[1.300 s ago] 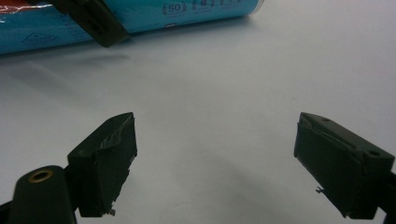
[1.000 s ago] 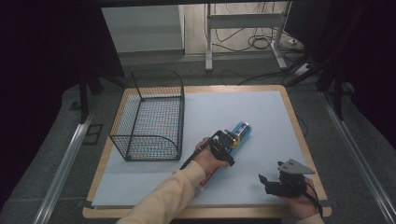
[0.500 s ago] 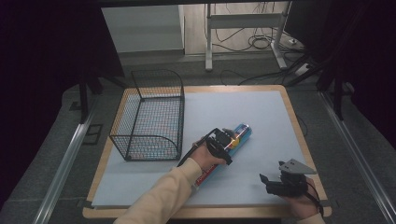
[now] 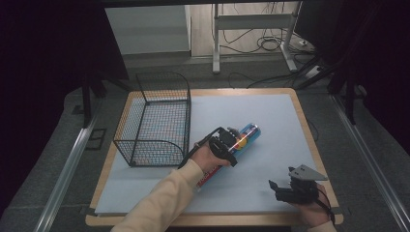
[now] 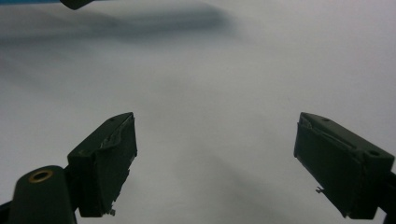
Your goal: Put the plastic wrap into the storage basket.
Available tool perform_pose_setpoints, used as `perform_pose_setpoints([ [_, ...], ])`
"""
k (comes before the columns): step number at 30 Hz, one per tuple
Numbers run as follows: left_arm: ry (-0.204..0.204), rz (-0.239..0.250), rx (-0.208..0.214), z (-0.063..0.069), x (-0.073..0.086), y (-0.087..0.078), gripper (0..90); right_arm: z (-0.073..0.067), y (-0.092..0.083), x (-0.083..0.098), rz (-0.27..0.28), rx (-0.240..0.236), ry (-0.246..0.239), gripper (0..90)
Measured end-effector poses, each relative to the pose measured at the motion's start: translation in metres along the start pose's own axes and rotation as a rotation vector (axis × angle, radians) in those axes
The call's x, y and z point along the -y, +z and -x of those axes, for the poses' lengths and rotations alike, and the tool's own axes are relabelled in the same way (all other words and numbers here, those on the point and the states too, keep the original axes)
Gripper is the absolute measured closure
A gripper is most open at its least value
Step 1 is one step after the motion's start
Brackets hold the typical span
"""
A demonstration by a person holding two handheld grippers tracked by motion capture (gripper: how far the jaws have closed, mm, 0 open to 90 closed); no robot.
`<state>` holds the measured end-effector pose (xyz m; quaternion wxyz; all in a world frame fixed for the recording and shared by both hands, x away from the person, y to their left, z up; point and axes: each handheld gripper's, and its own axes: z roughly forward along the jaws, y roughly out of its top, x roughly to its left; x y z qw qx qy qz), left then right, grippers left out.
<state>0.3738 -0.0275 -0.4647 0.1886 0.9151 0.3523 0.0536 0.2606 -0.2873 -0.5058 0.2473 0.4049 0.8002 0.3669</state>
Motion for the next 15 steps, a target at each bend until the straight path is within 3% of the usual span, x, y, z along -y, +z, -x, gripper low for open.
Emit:
perform_pose_setpoints([
  [15,0.011,0.039,0.02,-0.001,-0.006,-0.019,31.2,0.0,-0.001,0.0,0.004,-0.001,0.004,13.7],
])
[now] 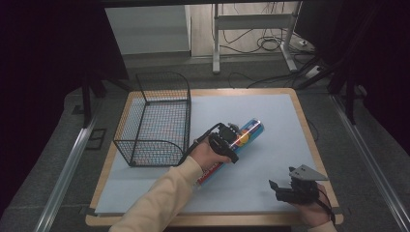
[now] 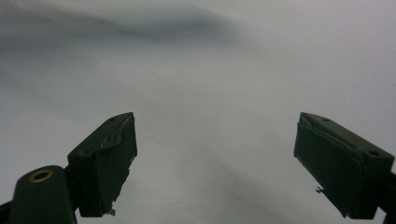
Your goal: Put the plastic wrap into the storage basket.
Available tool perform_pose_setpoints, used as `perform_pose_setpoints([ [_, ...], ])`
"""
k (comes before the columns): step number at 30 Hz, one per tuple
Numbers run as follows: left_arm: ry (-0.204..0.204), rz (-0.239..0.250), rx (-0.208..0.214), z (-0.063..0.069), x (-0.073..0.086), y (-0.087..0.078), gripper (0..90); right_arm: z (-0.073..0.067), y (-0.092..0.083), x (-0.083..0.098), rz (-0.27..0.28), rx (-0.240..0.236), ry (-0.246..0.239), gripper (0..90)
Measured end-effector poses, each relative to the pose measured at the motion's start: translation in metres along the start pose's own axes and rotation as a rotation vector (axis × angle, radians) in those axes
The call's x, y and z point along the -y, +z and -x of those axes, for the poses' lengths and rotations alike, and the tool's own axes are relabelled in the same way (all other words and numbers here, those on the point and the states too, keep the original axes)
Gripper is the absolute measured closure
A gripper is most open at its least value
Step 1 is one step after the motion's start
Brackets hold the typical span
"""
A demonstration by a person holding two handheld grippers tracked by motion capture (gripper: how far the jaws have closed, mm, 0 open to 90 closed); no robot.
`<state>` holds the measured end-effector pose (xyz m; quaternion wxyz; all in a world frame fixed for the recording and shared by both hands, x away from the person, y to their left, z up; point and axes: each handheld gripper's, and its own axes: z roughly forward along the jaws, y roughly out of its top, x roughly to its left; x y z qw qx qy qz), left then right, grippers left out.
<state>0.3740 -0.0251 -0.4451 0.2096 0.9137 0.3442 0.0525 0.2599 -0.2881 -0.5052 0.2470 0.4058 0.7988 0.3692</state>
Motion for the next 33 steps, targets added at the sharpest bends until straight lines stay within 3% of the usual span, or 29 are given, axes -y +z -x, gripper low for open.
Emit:
perform_pose_setpoints([
  [12,-0.009,0.048,0.008,-0.002,-0.005,-0.021,31.3,0.0,0.0,0.0,0.003,0.002,0.002,13.7],
  [21,-0.01,0.055,0.017,-0.005,-0.007,-0.028,31.4,0.0,0.0,0.0,0.003,0.003,0.001,13.7],
  [24,-0.028,0.08,0.01,-0.007,-0.007,-0.031,31.4,0.0,0.0,0.0,0.002,0.003,0.001,13.7],
  [33,-0.046,0.083,0.008,-0.015,-0.009,-0.038,31.4,0.0,0.0,0.0,0.001,0.002,0.0,13.7],
])
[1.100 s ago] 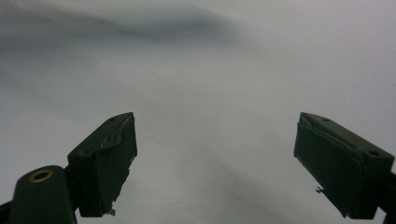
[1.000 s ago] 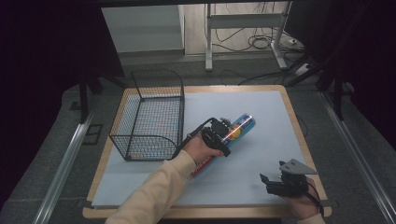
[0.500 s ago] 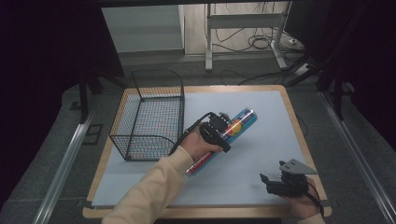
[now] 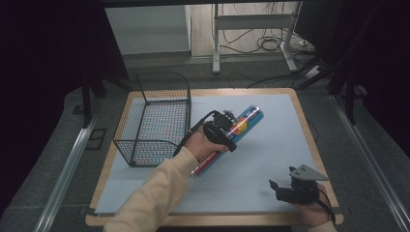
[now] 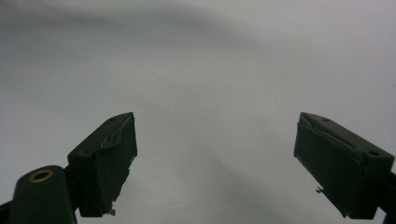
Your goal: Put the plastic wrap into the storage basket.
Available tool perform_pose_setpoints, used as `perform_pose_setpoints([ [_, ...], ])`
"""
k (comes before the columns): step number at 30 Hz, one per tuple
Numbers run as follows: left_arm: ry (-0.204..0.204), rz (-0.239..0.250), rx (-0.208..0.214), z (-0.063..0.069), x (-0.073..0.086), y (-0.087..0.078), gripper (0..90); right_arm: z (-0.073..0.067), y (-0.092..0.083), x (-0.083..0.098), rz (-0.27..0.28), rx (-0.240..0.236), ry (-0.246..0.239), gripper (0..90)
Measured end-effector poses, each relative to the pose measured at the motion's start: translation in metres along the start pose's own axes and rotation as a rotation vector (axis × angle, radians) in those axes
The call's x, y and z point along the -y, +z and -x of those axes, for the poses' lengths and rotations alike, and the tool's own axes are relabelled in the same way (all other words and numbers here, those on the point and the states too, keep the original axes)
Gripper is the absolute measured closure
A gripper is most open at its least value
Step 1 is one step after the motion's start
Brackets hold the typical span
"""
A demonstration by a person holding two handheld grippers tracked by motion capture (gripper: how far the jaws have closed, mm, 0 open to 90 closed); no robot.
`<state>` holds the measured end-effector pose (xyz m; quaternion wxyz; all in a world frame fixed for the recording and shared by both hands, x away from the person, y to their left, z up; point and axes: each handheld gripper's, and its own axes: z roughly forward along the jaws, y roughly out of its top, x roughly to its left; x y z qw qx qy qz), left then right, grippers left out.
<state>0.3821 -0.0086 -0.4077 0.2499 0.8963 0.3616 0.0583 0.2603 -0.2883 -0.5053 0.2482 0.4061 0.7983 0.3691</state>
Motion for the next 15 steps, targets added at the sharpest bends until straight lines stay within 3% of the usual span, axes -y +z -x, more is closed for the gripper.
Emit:
perform_pose_setpoints([
  [15,-0.002,0.033,-0.017,-0.005,-0.016,-0.022,31.5,0.0,0.0,0.0,-0.001,0.0,-0.001,13.7],
])
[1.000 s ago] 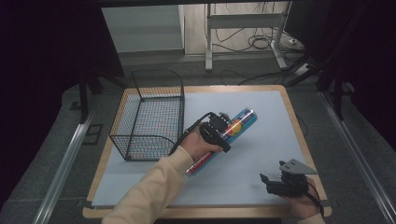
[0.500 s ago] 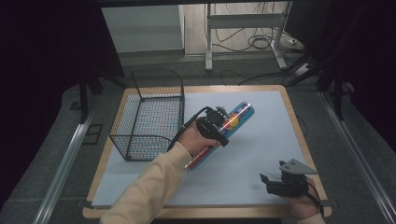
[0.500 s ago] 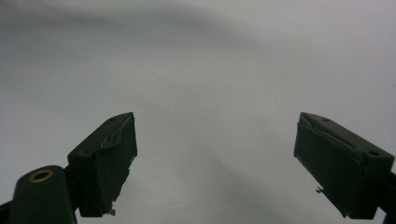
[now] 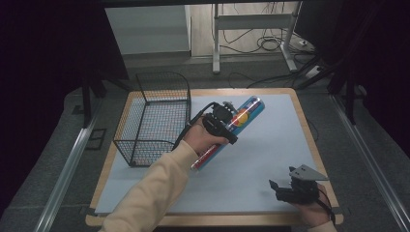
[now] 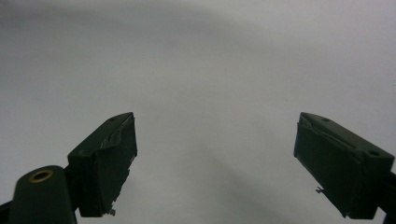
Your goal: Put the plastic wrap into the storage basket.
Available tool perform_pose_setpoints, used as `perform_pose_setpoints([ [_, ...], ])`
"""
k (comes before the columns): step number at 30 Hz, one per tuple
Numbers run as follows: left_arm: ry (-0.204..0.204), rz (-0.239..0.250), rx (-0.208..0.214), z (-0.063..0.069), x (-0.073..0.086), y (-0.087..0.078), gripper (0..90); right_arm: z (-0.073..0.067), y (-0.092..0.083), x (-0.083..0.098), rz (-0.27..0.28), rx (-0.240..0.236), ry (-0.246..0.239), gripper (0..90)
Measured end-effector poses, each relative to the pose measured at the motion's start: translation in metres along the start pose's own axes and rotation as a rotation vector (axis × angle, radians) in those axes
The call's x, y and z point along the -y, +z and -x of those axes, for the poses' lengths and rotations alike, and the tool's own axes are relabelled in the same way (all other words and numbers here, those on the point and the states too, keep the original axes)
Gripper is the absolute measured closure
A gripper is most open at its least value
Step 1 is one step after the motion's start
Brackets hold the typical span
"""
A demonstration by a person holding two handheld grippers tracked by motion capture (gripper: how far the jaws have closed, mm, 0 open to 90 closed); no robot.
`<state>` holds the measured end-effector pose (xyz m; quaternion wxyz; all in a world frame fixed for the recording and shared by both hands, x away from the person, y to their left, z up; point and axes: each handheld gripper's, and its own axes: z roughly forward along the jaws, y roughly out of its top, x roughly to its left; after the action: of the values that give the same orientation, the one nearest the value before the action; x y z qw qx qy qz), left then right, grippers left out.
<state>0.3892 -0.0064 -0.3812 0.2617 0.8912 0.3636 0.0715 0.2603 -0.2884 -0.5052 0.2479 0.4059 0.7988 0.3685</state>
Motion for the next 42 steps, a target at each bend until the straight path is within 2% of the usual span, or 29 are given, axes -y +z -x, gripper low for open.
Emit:
perform_pose_setpoints([
  [10,-0.012,0.02,0.002,-0.005,-0.01,-0.006,31.6,0.0,0.001,0.0,-0.004,0.0,-0.001,13.7],
  [12,-0.023,0.024,0.004,-0.005,-0.011,-0.007,31.6,0.0,0.001,0.0,-0.004,-0.002,-0.002,13.7],
  [16,-0.022,0.02,0.008,-0.006,-0.01,-0.007,31.6,0.0,0.0,0.0,-0.001,0.0,0.001,13.7],
  [26,-0.043,0.053,-0.008,-0.016,-0.017,-0.017,31.6,0.0,0.001,0.0,-0.003,-0.004,0.001,13.7],
  [42,-0.06,0.069,-0.023,-0.029,-0.026,-0.029,31.6,0.0,0.001,0.001,-0.008,0.0,-0.001,13.7],
])
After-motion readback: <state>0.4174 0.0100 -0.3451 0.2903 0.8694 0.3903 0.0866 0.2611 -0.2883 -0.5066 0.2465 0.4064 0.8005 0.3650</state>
